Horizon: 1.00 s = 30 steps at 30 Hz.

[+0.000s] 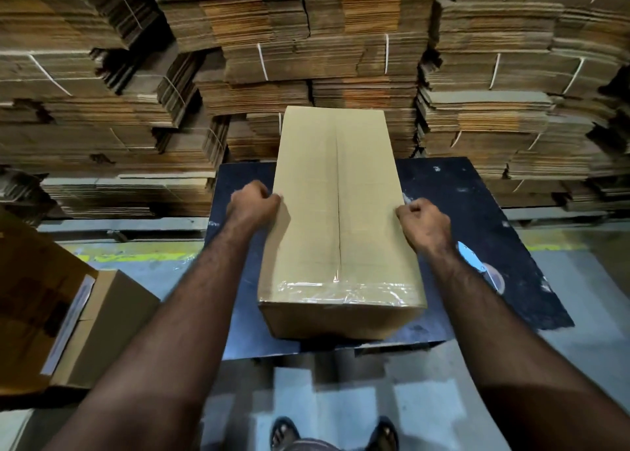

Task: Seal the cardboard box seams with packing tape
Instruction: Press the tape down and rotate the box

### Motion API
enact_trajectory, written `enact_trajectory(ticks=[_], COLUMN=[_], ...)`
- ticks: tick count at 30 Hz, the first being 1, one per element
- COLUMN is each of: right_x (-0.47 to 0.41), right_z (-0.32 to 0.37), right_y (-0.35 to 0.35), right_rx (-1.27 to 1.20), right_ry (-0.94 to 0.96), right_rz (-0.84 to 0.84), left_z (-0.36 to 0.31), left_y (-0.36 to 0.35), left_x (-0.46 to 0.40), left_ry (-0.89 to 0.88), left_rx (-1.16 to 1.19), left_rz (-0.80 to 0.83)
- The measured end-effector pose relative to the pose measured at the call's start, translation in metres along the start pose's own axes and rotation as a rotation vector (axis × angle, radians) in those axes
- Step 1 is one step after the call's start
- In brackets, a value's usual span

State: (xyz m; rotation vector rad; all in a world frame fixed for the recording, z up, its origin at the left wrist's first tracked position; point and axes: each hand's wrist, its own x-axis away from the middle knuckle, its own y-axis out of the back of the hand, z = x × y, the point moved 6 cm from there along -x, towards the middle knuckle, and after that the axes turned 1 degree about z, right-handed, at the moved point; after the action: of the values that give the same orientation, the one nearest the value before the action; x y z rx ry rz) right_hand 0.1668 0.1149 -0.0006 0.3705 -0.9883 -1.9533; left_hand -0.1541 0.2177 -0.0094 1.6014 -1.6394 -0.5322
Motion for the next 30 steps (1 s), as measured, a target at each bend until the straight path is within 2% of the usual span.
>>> enact_trajectory(ticks=[9, 13, 15, 18, 22, 24, 26, 28, 30], right_x=[0.002, 0.038, 0.052, 0.057, 0.016, -0.020, -0.057, -0.088, -0.110], right_z=[0.027, 0.046, 0.057, 0.077, 0.100, 0.118, 0.147, 0.179, 0.209], right_y=[-0.011, -0.028, -0.041, -0.063, -0.069, -0.057, -0.043, -0.051, -0.084], right_rx=[0.213, 0.284, 0.311, 0.321, 0.195, 0.061, 0.030, 0.077, 0.235], right_ry=[0.130, 0.241, 0.317, 0.409, 0.426, 0.431, 0.495, 0.583, 0.736], right_rz=[0.115, 0.185, 0.220, 0.306, 0.346, 0.256, 0.109, 0.085, 0.182], left_z=[-0.040, -0.064, -0.071, -0.086, -0.090, -0.085, -0.077, -0.074, -0.074], left_y=[0.011, 0.014, 0.010, 0.002, -0.004, -0.006, -0.014, -0.033, -0.044], left_x=[-0.023, -0.042, -0.056, -0.072, -0.063, -0.035, -0.003, 0.021, 0.030], left_ry=[-0.127, -0.148, -0.128, -0.187, -0.342, -0.457, -0.540, -0.637, -0.680], left_rx=[-0.346, -0.534, -0.549, -0.558, -0.478, -0.391, -0.379, -0.536, -0.694], left_rz=[-0.076, -0.032, 0.011, 0.072, 0.019, -0.094, -0.164, -0.151, -0.179])
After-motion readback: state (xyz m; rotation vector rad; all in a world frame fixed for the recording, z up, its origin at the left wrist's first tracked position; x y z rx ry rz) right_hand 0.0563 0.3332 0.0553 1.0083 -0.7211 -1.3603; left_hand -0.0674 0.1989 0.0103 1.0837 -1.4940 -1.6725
